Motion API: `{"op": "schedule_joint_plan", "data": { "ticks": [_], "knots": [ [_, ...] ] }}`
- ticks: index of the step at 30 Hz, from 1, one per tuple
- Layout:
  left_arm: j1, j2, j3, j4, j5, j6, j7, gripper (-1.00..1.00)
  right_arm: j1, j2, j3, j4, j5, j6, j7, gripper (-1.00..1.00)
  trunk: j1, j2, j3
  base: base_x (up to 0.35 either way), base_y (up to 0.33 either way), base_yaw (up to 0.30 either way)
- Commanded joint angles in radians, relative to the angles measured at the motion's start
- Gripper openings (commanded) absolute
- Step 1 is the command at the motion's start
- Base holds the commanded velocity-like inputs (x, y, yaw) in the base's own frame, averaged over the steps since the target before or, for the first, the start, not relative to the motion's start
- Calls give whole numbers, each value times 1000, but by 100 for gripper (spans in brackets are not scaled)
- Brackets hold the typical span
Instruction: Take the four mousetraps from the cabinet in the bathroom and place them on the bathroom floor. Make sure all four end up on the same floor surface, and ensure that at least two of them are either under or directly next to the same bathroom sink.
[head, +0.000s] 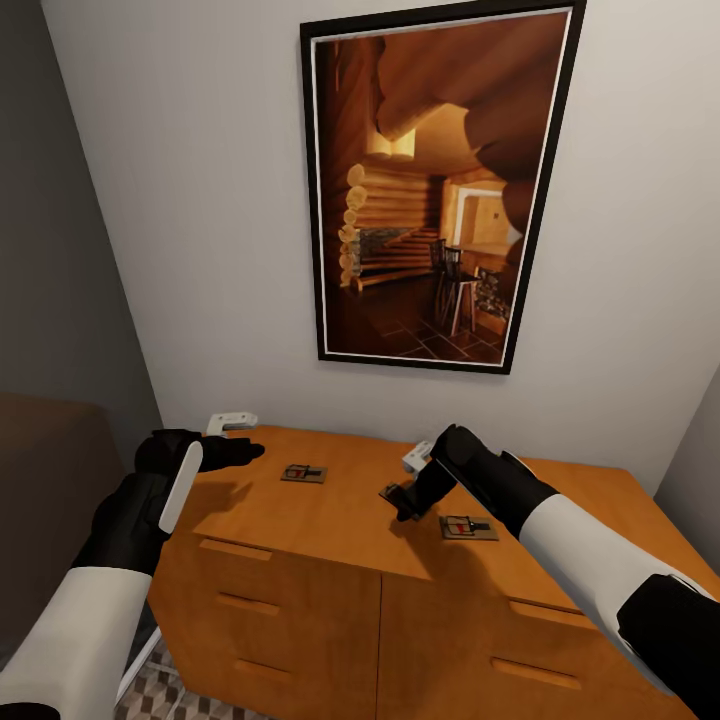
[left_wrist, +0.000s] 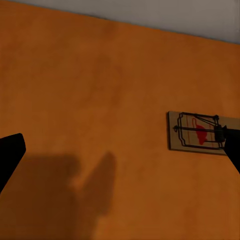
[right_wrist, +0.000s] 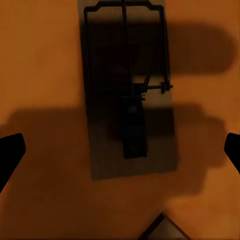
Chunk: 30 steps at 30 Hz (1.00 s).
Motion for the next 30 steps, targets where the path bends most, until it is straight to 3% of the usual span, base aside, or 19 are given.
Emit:
{"op": "schedule_joint_plan", "data": {
  "ticks": [1, 30],
  "knots": [
    [-1, 1, -1, -1, 1, 4, -1, 100, -1, -1, 3, -1, 8, 2, 8, 100, 0, -1, -1, 0, 0, 0],
    [-1, 0, -1, 12, 1, 4, 1, 100, -11, -2, -7, 6, 29, -12, 20, 100, 0, -1, -1, 0, 0, 0]
  ]
}}
